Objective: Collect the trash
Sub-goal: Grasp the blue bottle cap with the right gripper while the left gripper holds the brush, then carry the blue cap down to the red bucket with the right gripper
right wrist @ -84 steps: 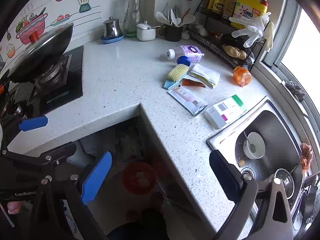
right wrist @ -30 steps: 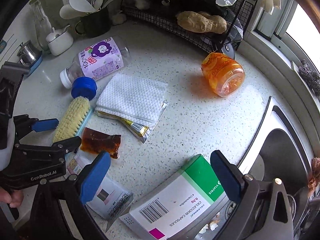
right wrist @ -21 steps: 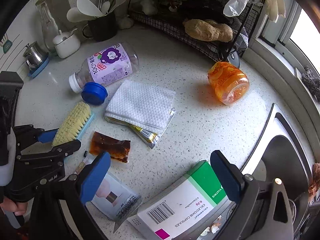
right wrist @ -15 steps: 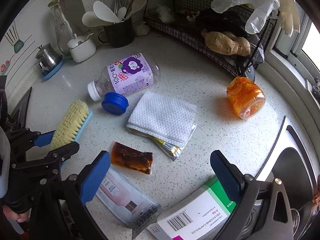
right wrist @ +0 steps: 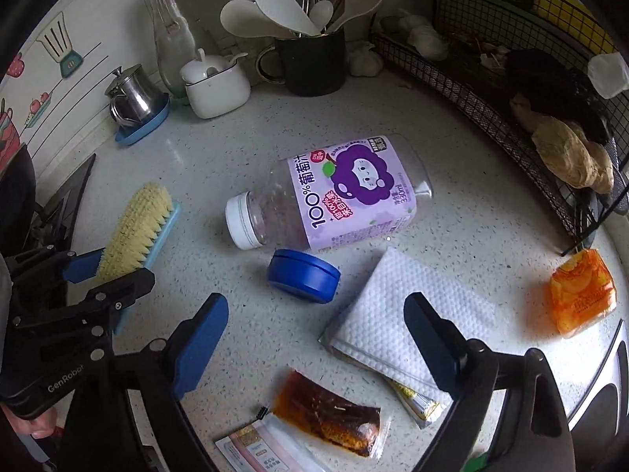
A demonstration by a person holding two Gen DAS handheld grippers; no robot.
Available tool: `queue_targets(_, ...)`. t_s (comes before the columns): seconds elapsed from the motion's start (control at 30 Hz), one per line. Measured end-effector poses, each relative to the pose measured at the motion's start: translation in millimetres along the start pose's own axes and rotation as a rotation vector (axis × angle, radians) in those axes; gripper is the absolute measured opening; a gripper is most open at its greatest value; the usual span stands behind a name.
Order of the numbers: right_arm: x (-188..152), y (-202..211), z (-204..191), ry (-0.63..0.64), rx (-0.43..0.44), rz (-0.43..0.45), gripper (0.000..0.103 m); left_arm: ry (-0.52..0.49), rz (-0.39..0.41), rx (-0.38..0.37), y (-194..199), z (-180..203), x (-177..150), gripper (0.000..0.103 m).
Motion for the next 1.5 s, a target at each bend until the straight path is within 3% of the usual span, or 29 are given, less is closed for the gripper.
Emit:
queue_targets(0.2, 2.0, -18.4, -9.2, 0.109, 0.056, -0.038, 0.082, 0.031, -0.018, 0.019, -9.4, -11.4, -1.7, 0.036)
queue_targets(0.3, -3.4, -23.9, -12.5, 0.164, 0.075, -0.066, 0.066, 0.032, -0.022, 0.021, -10.6, -11.9, -5.3, 0.036)
queue_targets(0.37, -8.3, -27.4, -14.9, 0.184, 0.079, -0.083, 0.047, 0.029, -0.028, 0.021, -11.8, -10.7, -10.0, 0.036)
queue_targets(0.43, -11.5, -30.1, -18.8, 0.188, 0.083, -0.092, 0.043, 0.038, -0.036, 0.013, -11.8, -9.3, -14.9, 0.036)
queue_targets(0.53, -13.5, -28.4, -24.7, 0.186, 0.089, -0.088, 0.023, 0.046, -0.032, 0.004, -8.5, -7.7, -18.0, 0.036)
queue_targets(1.0, -20.9, 26.0, -34.1, 0.154, 0.081, -0.019, 0.02, 0.053, 0.035, -0.045, 46.6, -1.3, -26.1, 0.036)
queue_targets(1.5, -72.8, 115.0, -70.0, 0.129, 0.054, 0.027, 0.02, 0.04, 0.056, -0.088, 133.5, -6.7, -100.2, 0.036)
Point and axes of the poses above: each gripper's, at about its wrist camera, not at the fingertips, and y roughly against the way its jaws point, z to its right, x to its top, the point moved 10 cm from there along -y, roughly the way its jaws point, and after that the axes turned 14 degrees about z, right-handed, at the moved point
